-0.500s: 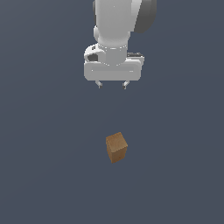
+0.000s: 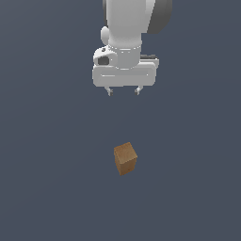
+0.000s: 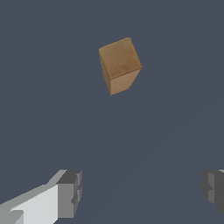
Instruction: Pick up the object and move it to a goal position.
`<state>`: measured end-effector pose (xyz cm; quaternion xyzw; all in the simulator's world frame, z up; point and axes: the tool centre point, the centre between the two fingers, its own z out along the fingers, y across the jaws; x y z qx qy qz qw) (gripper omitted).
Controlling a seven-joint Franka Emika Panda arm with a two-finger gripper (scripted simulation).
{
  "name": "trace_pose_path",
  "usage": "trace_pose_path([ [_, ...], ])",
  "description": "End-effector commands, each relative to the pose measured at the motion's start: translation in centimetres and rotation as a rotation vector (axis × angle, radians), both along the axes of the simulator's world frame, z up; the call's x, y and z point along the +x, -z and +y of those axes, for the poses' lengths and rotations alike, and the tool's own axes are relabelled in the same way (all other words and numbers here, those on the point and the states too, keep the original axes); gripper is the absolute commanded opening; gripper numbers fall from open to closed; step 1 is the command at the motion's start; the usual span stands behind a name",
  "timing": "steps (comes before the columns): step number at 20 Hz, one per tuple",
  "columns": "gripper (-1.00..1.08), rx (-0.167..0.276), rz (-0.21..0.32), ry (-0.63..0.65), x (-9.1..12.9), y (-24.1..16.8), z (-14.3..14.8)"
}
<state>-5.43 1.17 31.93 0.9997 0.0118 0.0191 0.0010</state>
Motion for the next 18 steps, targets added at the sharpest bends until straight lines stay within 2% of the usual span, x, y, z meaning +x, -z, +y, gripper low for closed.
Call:
trace_pose_path([
  [1,1.00,0.002,-0.007,-0.005,0.2,-0.2,0.2],
  [9,1.00,-0.001,-0.003,-0.022,1.0,0.2,0.2],
  [18,1.00,-0.009,0.006,-0.099,4.7,1.9,0.4],
])
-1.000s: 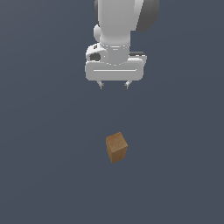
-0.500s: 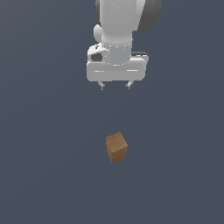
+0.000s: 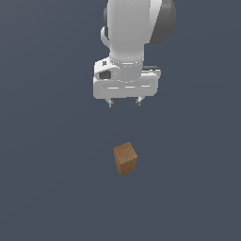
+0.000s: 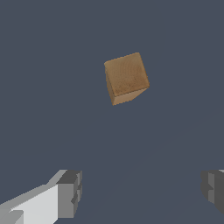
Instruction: Pick up the object and move it to a goal position.
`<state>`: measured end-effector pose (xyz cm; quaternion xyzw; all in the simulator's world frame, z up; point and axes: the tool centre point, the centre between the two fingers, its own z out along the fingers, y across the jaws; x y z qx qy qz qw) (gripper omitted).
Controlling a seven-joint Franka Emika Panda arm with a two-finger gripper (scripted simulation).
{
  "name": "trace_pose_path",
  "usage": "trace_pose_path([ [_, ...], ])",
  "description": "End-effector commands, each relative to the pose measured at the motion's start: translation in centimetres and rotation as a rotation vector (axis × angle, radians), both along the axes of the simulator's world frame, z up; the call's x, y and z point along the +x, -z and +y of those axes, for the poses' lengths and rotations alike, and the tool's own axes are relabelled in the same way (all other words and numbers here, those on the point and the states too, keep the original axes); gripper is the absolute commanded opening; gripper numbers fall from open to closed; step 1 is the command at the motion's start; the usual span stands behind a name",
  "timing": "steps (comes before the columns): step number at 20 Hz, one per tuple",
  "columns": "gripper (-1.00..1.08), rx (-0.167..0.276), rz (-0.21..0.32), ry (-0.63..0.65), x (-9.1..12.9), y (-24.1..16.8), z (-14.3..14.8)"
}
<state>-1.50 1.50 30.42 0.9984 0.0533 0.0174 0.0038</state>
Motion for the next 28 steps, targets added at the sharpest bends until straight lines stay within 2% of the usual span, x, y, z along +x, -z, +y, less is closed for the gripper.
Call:
trace_pose_path([
  [1,1.00,-0.002,0.004,-0.029,1.3,0.8,0.1],
  [10,1.00,-0.006,0.020,-0.163,7.1,5.1,0.3],
  [15,1.00,-0.005,0.028,-0.227,9.6,7.7,0.3],
  [21,1.00,-0.002,0.033,-0.277,11.4,10.0,0.4],
  [28,1.00,0.000,0.036,-0.301,12.1,11.1,0.4],
])
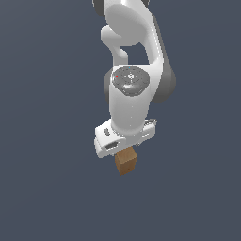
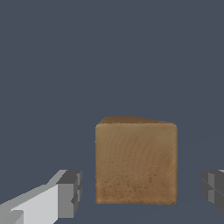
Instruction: Pick up the object and move it to a goal position.
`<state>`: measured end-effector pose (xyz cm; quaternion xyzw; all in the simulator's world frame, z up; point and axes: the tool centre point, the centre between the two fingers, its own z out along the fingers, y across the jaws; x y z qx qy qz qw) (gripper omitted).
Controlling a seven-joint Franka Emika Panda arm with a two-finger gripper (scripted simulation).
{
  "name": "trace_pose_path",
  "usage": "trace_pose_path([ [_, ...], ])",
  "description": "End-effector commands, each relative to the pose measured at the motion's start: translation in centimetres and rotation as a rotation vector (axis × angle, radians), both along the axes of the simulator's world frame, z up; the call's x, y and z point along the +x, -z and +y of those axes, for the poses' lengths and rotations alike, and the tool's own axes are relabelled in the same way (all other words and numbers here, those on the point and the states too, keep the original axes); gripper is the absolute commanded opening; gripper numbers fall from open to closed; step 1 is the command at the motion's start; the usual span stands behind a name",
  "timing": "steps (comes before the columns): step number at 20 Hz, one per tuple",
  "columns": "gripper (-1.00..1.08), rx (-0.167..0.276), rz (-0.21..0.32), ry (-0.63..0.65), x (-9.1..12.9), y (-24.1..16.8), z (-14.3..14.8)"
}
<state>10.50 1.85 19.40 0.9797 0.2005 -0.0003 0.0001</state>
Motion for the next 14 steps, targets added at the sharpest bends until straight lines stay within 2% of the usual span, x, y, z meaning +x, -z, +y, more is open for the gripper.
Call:
trace_pose_path([
  [1,1.00,0.000,-0.001,-0.004,0.1,0.1,0.0],
  [7,1.00,0.000,0.000,-0.002,0.0,1.0,0.0],
  [14,1.00,0.000,0.000,-0.004,0.0,4.5,0.0],
])
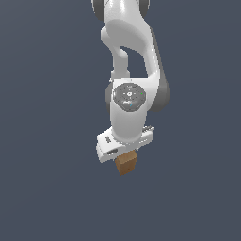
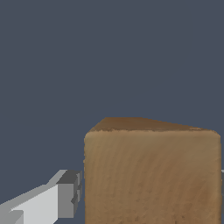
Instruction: Pick up the object and move it to a goal position.
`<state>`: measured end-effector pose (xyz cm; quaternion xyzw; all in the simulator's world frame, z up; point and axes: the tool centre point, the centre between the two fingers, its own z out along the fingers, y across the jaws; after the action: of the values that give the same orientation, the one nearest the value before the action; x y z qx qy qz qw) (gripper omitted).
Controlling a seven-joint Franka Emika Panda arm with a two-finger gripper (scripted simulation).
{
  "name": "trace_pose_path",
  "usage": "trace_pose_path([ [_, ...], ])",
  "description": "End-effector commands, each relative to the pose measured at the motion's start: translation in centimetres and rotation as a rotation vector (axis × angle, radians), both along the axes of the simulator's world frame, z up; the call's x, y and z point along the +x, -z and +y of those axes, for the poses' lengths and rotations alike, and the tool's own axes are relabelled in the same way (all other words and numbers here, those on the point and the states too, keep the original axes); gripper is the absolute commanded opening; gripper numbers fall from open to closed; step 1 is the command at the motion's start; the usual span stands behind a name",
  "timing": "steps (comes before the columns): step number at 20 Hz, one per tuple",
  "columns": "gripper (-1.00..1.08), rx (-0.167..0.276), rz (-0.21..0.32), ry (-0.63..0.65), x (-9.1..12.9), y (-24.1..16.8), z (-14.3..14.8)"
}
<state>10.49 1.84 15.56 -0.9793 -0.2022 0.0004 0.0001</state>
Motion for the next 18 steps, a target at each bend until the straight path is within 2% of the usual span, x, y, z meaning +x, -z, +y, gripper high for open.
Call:
trace_pose_path([
  [1,1.00,0.000,-0.001,-0.001,-0.01,0.97,0.02],
  [8,1.00,0.000,-0.001,-0.001,0.16,1.28,0.02],
  [9,-1.00,0.000,-0.001,-0.001,0.16,1.28,0.02],
  [18,-1.00,0.000,-0.001,-0.001,0.16,1.28,0.02],
])
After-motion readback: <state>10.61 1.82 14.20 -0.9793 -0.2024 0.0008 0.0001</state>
